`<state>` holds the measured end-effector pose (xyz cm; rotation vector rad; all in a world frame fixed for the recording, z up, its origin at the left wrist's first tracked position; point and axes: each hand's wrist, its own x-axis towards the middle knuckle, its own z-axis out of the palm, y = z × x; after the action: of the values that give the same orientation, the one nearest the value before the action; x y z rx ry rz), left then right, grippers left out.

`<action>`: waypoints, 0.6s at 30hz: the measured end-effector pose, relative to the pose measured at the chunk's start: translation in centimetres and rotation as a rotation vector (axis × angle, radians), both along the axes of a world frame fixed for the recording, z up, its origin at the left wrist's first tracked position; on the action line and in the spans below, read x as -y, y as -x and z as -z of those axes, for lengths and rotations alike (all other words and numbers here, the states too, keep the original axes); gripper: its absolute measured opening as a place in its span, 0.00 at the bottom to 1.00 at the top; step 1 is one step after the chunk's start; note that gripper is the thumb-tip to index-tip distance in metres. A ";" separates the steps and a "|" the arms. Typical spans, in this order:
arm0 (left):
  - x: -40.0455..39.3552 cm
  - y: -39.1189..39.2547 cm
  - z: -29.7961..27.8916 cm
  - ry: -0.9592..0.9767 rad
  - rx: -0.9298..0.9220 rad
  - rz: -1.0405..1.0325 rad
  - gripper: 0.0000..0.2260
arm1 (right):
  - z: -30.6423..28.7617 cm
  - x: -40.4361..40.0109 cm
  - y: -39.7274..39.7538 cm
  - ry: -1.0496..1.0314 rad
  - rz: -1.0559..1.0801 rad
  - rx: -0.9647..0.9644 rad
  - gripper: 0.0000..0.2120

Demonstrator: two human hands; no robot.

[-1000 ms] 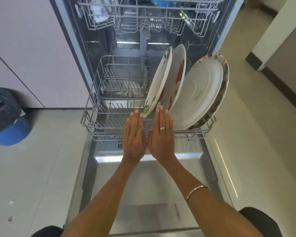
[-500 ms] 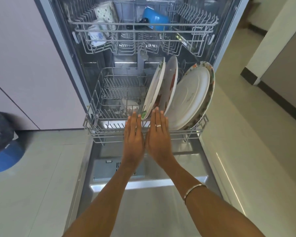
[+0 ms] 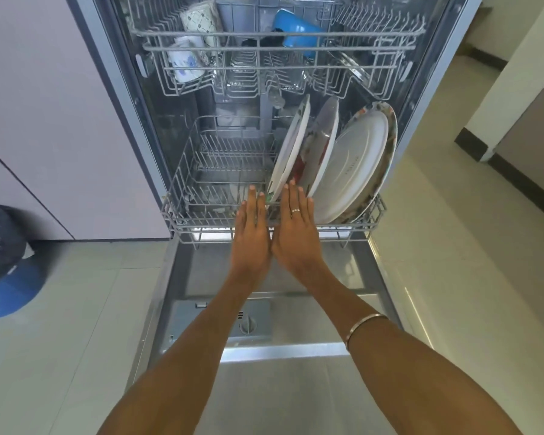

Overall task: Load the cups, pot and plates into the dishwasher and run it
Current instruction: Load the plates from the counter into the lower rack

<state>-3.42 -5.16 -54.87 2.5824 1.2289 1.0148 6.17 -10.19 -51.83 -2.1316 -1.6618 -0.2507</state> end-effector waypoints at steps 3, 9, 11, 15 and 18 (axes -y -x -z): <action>-0.8 -0.4 -0.2 0.018 -0.018 -0.002 0.31 | 0.0 -0.9 -0.4 0.011 -0.008 0.006 0.35; -3.1 -1.5 -0.6 0.097 -0.063 -0.035 0.38 | -0.7 -3.5 -1.8 0.126 -0.030 0.011 0.41; -3.9 -1.9 -0.4 0.136 -0.073 -0.059 0.43 | -0.9 -4.2 -2.1 0.134 -0.026 0.013 0.42; -4.7 -2.4 -0.6 0.169 -0.101 -0.056 0.48 | -1.0 -5.3 -3.0 0.148 -0.054 0.018 0.44; -5.7 -2.5 -0.6 0.134 -0.131 -0.054 0.46 | -0.9 -6.1 -3.2 0.148 -0.062 0.012 0.46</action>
<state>-0.94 0.50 -54.31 2.5603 1.3536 0.7536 9.34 -4.08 -50.92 -2.1834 -1.8003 -0.1255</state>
